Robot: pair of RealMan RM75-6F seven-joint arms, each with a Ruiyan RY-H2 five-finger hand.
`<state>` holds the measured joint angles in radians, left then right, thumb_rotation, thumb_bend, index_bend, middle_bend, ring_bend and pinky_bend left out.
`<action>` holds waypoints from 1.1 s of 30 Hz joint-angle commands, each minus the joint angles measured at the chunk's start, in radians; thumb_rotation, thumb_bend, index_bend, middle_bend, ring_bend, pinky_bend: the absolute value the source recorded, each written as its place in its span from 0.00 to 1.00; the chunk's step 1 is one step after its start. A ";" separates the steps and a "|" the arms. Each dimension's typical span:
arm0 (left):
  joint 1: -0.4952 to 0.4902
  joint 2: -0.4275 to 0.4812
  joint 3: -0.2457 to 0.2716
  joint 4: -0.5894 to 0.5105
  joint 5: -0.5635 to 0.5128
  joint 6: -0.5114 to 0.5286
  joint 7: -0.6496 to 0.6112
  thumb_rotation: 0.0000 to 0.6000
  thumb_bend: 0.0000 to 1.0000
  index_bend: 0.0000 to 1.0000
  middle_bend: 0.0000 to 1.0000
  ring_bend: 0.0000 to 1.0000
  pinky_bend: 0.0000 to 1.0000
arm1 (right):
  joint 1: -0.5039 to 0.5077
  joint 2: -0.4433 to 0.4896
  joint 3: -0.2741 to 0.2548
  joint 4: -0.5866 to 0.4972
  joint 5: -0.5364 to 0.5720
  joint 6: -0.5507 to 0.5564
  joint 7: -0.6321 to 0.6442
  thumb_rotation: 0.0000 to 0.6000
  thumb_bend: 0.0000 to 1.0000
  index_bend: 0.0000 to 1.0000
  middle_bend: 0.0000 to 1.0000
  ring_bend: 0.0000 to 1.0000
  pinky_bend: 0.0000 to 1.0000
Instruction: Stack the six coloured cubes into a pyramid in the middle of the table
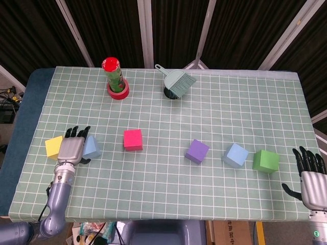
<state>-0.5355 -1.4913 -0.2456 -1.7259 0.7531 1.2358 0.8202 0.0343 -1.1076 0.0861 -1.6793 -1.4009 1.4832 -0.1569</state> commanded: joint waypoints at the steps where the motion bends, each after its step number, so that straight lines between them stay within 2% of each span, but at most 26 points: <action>1: -0.009 -0.012 0.003 0.021 -0.007 0.011 0.004 1.00 0.16 0.00 0.22 0.00 0.01 | 0.000 0.001 0.000 -0.001 0.003 -0.001 0.001 1.00 0.19 0.00 0.00 0.00 0.00; 9: -0.028 -0.045 0.008 0.091 -0.039 0.007 -0.011 1.00 0.20 0.00 0.32 0.00 0.02 | -0.003 0.004 -0.003 -0.006 0.000 0.001 0.003 1.00 0.19 0.00 0.00 0.00 0.00; 14: -0.043 -0.072 0.011 0.128 -0.037 -0.004 -0.025 1.00 0.24 0.00 0.34 0.00 0.02 | -0.004 0.003 -0.006 -0.008 0.000 -0.001 0.001 1.00 0.19 0.00 0.00 0.00 0.00; 23: -0.058 -0.074 0.015 0.157 0.049 -0.019 -0.102 1.00 0.26 0.00 0.36 0.00 0.02 | -0.006 0.009 -0.005 -0.013 0.008 -0.004 0.008 1.00 0.19 0.00 0.00 0.00 0.00; 28: -0.080 -0.052 0.006 0.153 0.092 -0.062 -0.146 1.00 0.26 0.00 0.36 0.00 0.02 | -0.008 0.012 -0.003 -0.018 0.015 -0.004 0.013 1.00 0.19 0.00 0.00 0.00 0.00; 33: -0.116 -0.030 0.004 0.174 0.115 -0.154 -0.194 1.00 0.26 0.00 0.36 0.00 0.02 | -0.007 0.012 -0.001 -0.023 0.026 -0.010 0.017 1.00 0.19 0.00 0.00 0.00 0.00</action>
<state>-0.6326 -1.5330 -0.2396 -1.5650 0.8595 1.1185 0.6483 0.0268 -1.0957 0.0850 -1.7016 -1.3758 1.4744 -0.1404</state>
